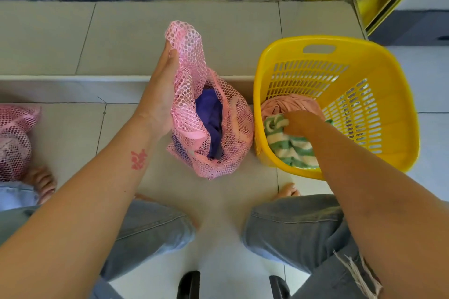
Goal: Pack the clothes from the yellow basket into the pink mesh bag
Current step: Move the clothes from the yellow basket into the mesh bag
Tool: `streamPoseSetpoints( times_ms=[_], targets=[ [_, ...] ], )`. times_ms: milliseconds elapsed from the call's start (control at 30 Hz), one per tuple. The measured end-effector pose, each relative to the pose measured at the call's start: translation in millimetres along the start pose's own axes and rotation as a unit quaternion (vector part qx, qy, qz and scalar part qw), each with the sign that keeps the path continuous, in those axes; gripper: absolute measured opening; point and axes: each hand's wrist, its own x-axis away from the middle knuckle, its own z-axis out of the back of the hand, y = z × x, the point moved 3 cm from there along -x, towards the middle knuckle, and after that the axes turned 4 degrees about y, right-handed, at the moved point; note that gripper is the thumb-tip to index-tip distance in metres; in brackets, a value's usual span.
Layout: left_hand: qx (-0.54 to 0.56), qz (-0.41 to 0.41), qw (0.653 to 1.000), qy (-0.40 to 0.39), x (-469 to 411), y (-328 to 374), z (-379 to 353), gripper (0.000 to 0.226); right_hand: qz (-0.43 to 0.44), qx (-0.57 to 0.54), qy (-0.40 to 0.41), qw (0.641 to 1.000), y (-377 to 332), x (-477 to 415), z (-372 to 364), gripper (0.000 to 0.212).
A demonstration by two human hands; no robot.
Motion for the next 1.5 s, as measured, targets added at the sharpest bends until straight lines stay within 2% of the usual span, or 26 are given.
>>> streamPoseSetpoints(
  times_ms=[67,133,267,400,467,533,600,667,733,800,900,1000,1067,1167,1233,1300,1433,1500],
  targets=[
    [0.004,-0.006,1.0,0.005,6,2,4,0.054,-0.004,-0.084,0.083,0.993,0,13,22,0.049],
    [0.004,-0.01,1.0,0.006,11,5,8,0.053,-0.023,-0.185,0.154,0.97,-2,32,41,0.043],
    [0.002,-0.015,1.0,-0.003,28,10,18,0.05,-0.036,-0.336,0.264,0.903,-17,83,78,0.045],
    [-0.021,-0.018,1.0,0.004,43,16,33,0.054,-0.002,-0.431,0.36,0.827,-38,136,122,0.048],
    [-0.031,-0.014,0.999,0.005,48,20,38,0.057,0.041,-0.461,0.411,0.786,-50,162,144,0.042],
    [-0.035,-0.022,0.999,-0.001,53,23,40,0.053,0.111,-0.494,0.442,0.74,-67,189,164,0.026],
    [-0.034,-0.031,0.999,-0.014,56,26,41,0.05,0.172,-0.504,0.452,0.715,-88,212,181,0.013],
    [-0.026,-0.036,0.999,-0.021,57,28,41,0.05,0.208,-0.504,0.457,0.703,-111,224,191,0.014],
    [-0.008,-0.037,0.999,-0.02,57,30,42,0.048,0.23,-0.49,0.452,0.709,-139,223,190,0.024],
    [-0.002,-0.042,0.999,-0.03,55,31,44,0.047,0.236,-0.477,0.422,0.734,-168,211,174,0.021],
    [0.004,-0.049,0.998,-0.04,56,34,44,0.044,0.206,-0.433,0.366,0.798,-207,184,126,0.024],
    [0.002,-0.034,0.999,-0.029,52,32,49,0.045,0.163,-0.397,0.303,0.851,-230,146,70,0.035],
    [-0.007,-0.032,0.999,-0.038,49,30,54,0.048,0.155,-0.351,0.225,0.896,-238,119,37,0.042],
    [-0.044,-0.026,0.998,-0.049,43,27,58,0.056,0.181,-0.216,0.115,0.953,-243,96,3,0.038],
    [-0.061,-0.027,0.997,-0.049,42,26,59,0.063,0.205,-0.146,0.109,0.962,-242,93,2,0.039],
    [-0.065,-0.027,0.997,-0.039,40,26,59,0.065,0.22,-0.126,0.142,0.957,-241,98,15,0.038],
    [-0.053,-0.032,0.997,-0.036,39,28,57,0.057,0.186,-0.16,0.282,0.928,-223,120,56,0.033],
    [-0.055,-0.03,0.998,-0.029,40,29,56,0.059,0.182,-0.161,0.378,0.893,-209,126,70,0.045]
  ],
)
